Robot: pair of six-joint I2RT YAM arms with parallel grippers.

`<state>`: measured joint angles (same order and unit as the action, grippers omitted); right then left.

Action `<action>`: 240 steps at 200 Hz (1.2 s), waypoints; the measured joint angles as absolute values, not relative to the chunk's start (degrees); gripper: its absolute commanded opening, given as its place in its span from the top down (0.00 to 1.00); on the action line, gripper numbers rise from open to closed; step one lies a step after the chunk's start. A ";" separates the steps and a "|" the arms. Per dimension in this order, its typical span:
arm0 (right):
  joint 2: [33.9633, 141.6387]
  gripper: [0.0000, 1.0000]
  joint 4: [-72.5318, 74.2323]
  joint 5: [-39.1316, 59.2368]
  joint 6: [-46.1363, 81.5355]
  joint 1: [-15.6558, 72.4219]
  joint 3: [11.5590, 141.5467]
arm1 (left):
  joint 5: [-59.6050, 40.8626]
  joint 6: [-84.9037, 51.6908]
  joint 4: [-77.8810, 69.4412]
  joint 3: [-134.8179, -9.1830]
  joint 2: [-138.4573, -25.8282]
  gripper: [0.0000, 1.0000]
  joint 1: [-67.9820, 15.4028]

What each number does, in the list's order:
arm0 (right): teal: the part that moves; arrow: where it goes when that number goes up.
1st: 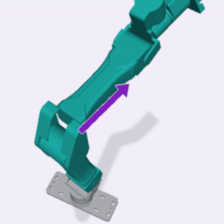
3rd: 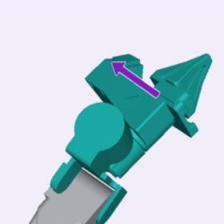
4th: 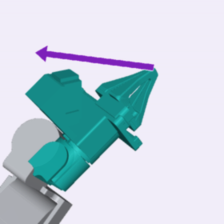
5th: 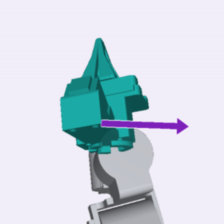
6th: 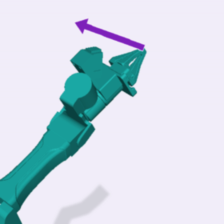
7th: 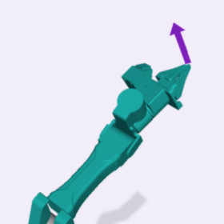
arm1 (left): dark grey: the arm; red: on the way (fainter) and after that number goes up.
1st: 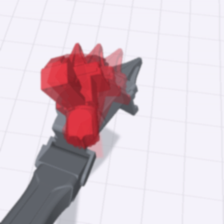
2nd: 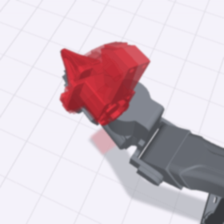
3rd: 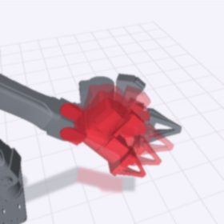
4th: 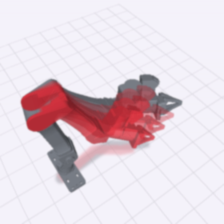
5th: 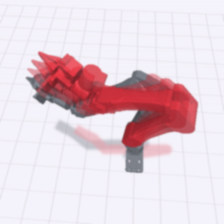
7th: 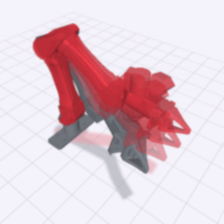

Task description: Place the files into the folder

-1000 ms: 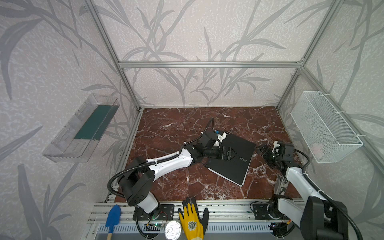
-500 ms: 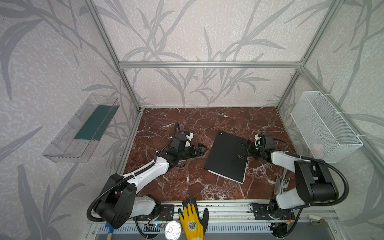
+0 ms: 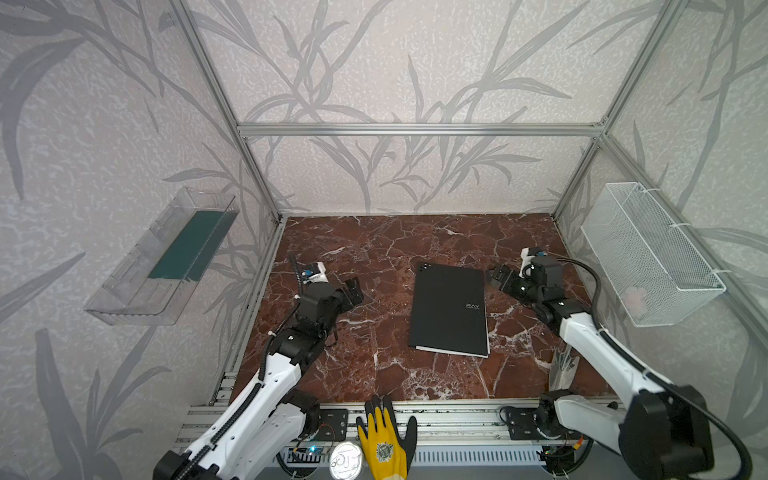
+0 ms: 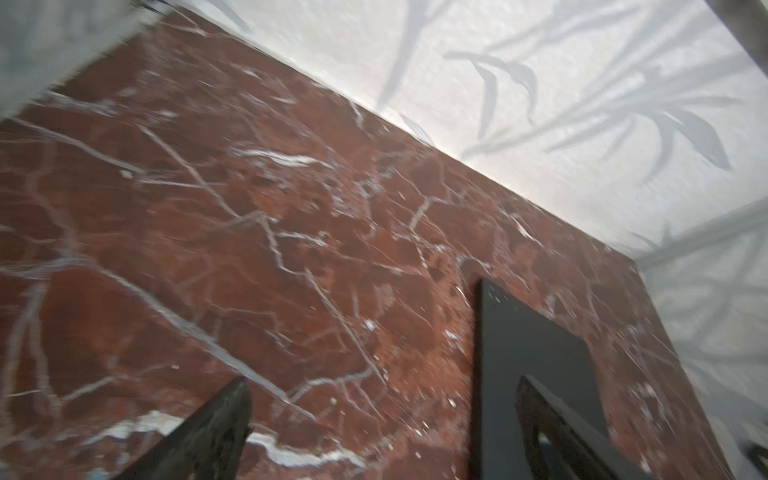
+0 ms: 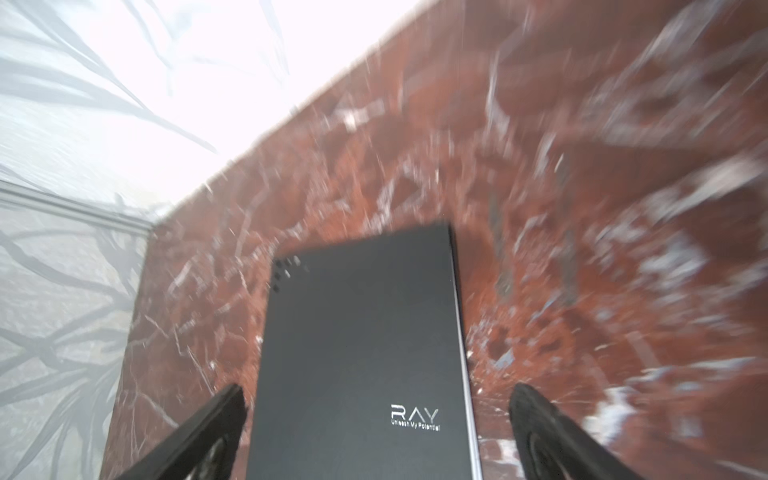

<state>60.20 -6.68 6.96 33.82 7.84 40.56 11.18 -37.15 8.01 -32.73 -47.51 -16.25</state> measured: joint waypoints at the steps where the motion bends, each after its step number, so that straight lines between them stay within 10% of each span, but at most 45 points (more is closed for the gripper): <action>1: 59.66 0.01 -6.90 6.66 33.67 7.79 40.56 | 11.31 -37.17 8.01 -32.73 -47.55 0.01 -15.94; 68: 45.43 0.01 -8.01 -4.95 18.61 1.41 31.33 | 22.61 -34.24 1.28 -28.12 -56.29 0.01 -1.98; 240: 75.18 0.01 45.28 -0.10 4.97 2.48 15.66 | 19.62 -12.84 -43.22 -14.00 -72.64 0.01 2.31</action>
<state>75.18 45.28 -0.10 4.97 2.48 15.66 19.62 -12.84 -43.22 -14.00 -72.64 2.31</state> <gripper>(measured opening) 0.990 0.994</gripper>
